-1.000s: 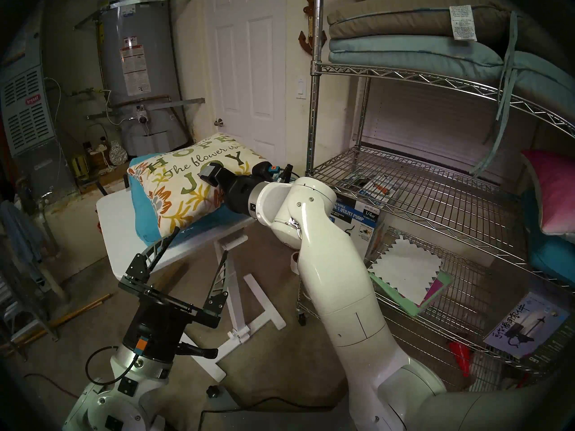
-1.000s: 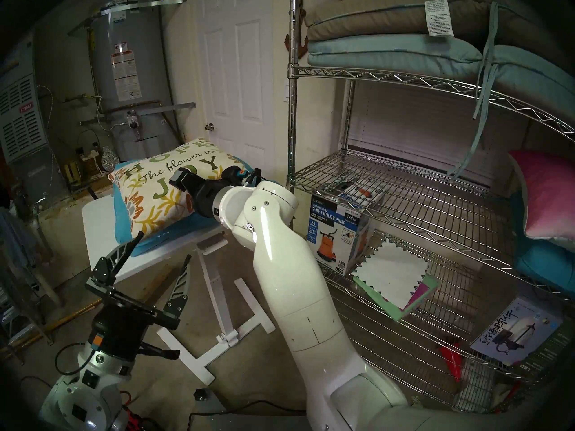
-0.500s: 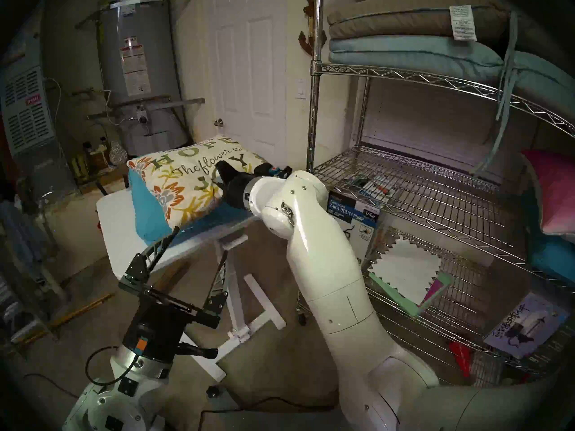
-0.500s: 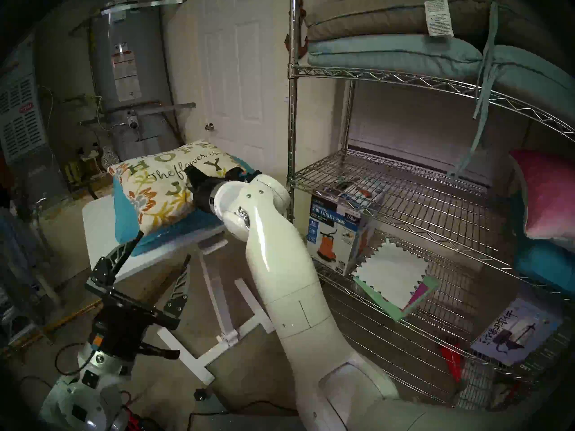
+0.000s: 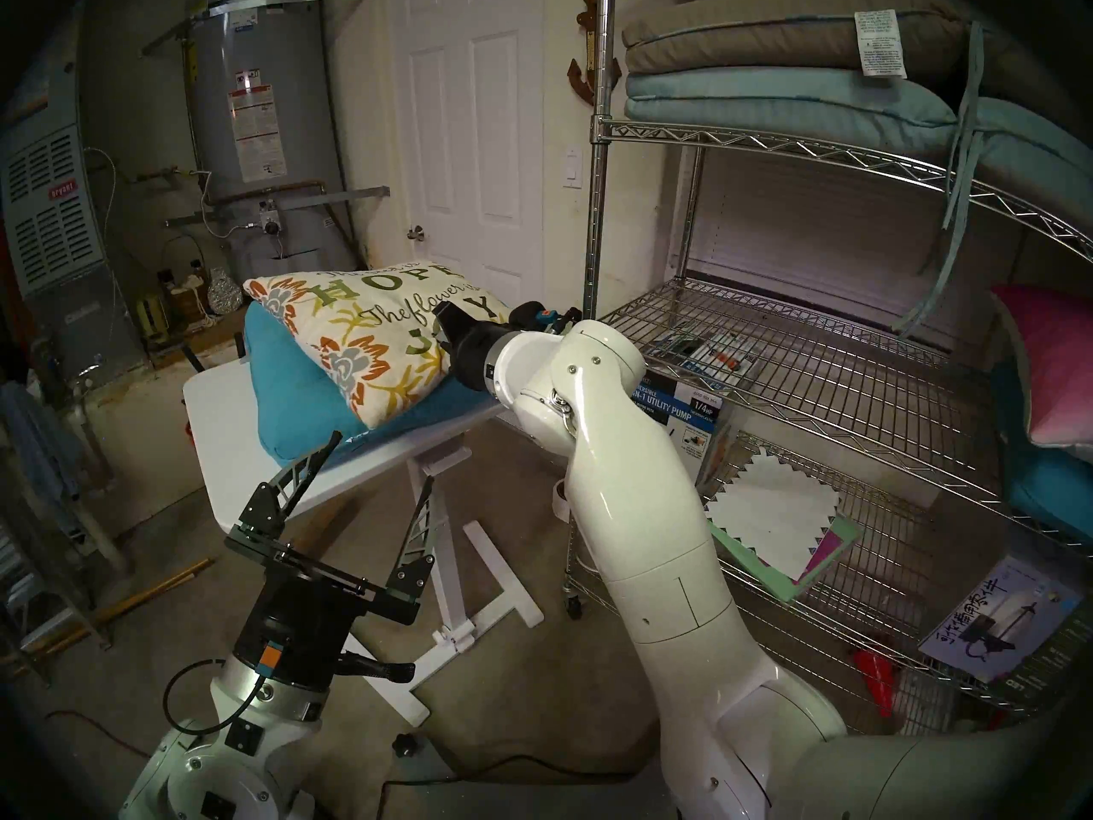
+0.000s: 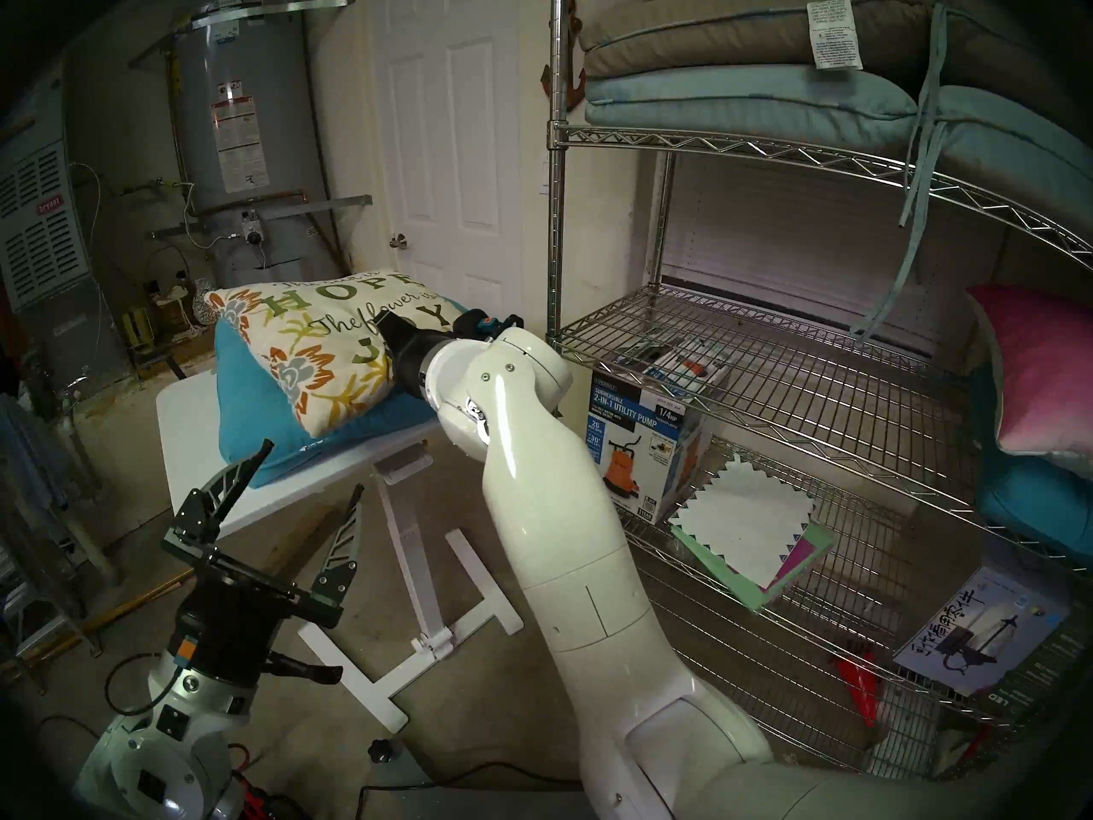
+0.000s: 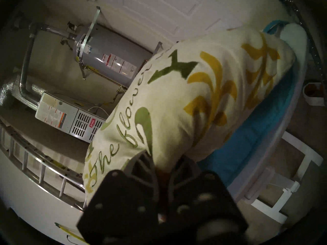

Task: Put cushion on the shelf

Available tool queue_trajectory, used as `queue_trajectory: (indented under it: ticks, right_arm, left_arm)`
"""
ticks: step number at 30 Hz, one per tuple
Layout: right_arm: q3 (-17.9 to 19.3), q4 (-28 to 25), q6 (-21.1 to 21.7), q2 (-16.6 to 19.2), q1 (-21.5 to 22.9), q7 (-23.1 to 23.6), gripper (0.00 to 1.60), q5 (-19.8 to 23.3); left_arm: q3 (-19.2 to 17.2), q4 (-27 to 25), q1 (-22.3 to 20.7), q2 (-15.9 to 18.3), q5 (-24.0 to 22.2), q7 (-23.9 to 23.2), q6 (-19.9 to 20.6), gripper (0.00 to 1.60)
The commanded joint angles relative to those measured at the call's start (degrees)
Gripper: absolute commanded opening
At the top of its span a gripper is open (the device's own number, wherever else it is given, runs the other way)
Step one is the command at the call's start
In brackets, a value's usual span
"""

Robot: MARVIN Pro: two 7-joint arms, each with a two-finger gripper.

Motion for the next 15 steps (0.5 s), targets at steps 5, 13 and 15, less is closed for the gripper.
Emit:
queue_trajectory:
  ticks: [5, 13, 15]
  right_arm:
    - [3.4, -5.2, 0.4, 5.1, -2.2, 0.5, 0.0, -1.2]
    - [4.5, -7.9, 1.1, 7.3, -2.8, 1.3, 0.0, -1.9]
    - [4.8, -8.1, 1.2, 7.7, -2.8, 1.5, 0.0, -2.1]
  left_arm:
    - [0.2, -1.6, -0.1, -0.1, 0.1, 0.3, -0.3, 1.6]
    - [0.3, -1.6, -0.1, 0.0, 0.2, 0.4, -0.2, 1.6]
    - [0.3, -1.6, -0.1, 0.0, 0.3, 0.5, -0.2, 1.6]
